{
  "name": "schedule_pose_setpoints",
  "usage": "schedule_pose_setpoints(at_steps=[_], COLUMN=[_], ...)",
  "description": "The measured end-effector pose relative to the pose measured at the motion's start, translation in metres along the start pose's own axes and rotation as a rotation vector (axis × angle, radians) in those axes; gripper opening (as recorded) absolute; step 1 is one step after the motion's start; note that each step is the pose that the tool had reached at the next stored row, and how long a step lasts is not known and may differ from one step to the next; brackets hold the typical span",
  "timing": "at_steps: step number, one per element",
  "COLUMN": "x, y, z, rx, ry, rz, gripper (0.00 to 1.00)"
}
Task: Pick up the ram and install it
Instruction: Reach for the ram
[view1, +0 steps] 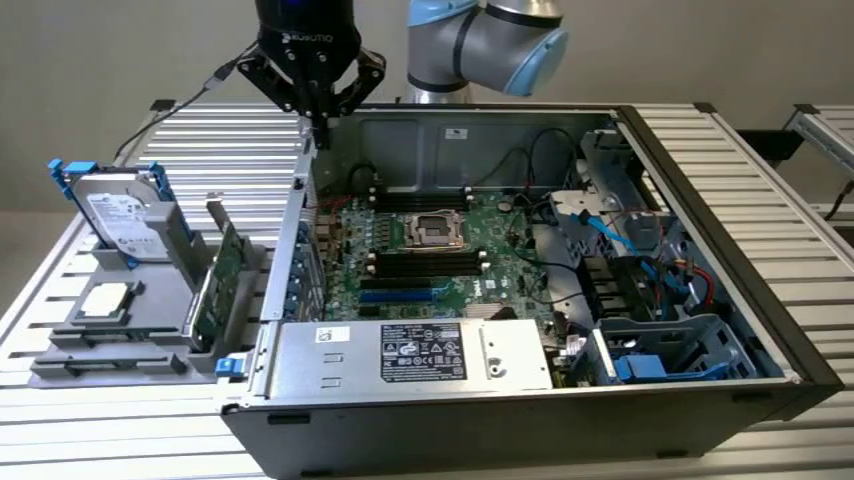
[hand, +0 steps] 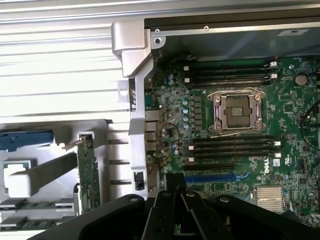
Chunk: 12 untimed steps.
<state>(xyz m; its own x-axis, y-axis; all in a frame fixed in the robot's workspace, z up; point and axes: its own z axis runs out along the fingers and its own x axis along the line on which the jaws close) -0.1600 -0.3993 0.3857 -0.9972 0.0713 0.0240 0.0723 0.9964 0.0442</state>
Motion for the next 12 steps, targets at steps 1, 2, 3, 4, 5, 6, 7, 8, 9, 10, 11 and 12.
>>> schedule_pose_setpoints(at_steps=[1,2,3,4,5,6,7,8,9,10,11,12], x=[0.004,0.009,0.013,0.018,0.022,0.027,0.031,0.036,0.040,0.045,0.049,0.054], y=[-0.0006,-0.0013,-0.0022,-0.0032,-0.0042,-0.0050,-0.0060,-0.0071,-0.0082,-0.0094,-0.0106,-0.0117], z=[0.0011,0.0021,0.0029,0.0037,0.0045,0.0054,0.0064,0.0073,0.0081,0.0089,0.0098,0.0105], rx=[0.0000,0.0000,-0.0001,-0.0001,-0.0001,-0.0001,0.0000,-0.0001,0.0000,0.0000,0.0000,-0.0001], ry=[0.0000,0.0000,0.0000,-0.0001,0.0000,0.0000,0.0000,0.0000,0.0000,0.0000,0.0000,0.0000], rz=[0.000,0.000,0.000,0.000,0.000,0.000,0.000,0.000,0.000,0.000,0.000,0.000], gripper=[0.11,0.11,0.11,0.11,0.11,0.11,0.11,0.11,0.11,0.11,0.11,0.11])
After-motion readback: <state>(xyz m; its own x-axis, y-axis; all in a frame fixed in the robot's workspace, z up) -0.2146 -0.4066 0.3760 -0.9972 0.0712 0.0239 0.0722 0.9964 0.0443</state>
